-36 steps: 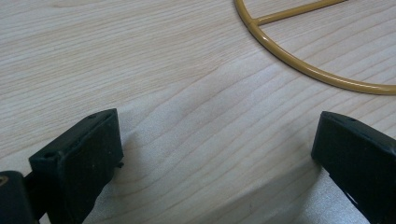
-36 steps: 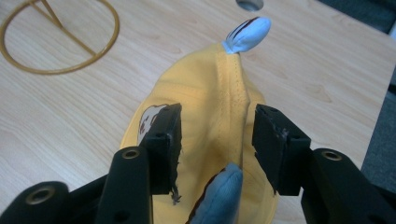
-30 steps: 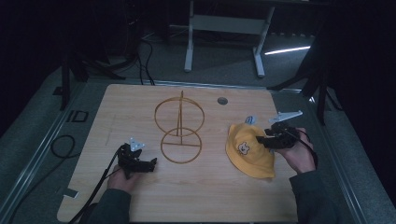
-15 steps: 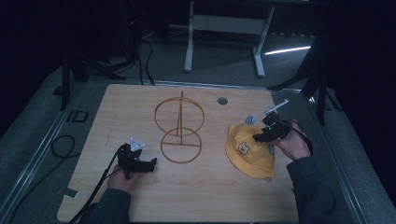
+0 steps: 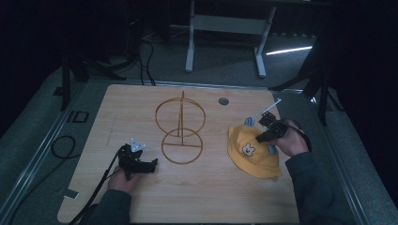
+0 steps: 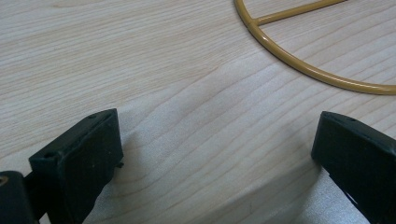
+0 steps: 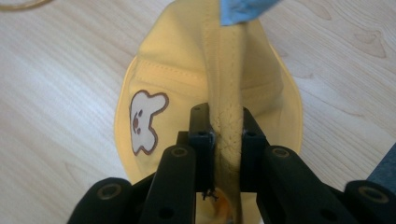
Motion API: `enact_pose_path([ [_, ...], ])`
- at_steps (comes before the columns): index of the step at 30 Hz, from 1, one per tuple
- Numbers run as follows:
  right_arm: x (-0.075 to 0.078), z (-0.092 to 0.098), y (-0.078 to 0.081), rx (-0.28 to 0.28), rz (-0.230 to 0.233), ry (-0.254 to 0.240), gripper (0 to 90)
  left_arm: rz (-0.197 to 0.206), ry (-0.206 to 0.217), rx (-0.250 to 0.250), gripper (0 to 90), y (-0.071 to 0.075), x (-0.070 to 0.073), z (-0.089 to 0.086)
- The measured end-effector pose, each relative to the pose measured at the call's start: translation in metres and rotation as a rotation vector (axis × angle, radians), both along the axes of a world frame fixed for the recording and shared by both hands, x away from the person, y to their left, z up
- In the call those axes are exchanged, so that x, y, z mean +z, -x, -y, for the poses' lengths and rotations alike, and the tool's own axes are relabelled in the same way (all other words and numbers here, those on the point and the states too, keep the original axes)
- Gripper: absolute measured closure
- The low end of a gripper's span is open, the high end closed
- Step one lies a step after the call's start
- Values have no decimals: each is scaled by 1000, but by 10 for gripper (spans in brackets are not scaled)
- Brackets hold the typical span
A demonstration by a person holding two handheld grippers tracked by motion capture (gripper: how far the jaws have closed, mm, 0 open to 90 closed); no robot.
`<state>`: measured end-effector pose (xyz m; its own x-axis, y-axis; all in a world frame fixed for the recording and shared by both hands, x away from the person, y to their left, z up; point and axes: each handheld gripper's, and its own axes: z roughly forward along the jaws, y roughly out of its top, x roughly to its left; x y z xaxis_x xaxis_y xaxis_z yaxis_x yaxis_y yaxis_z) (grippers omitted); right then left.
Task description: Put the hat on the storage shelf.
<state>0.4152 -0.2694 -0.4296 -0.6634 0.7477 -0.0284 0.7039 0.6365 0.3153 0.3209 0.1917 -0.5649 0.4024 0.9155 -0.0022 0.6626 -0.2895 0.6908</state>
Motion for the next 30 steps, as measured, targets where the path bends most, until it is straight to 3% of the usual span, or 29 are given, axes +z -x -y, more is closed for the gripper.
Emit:
enact_pose_path([
  [11,10,-3,5,44,46,26,811,1,2,2,20,0,0,0],
  [17,18,-3,11,64,95,43,808,0,1,1,20,0,0,0],
  [30,41,-15,26,147,168,29,805,1,1,0,20,0,0,0],
])
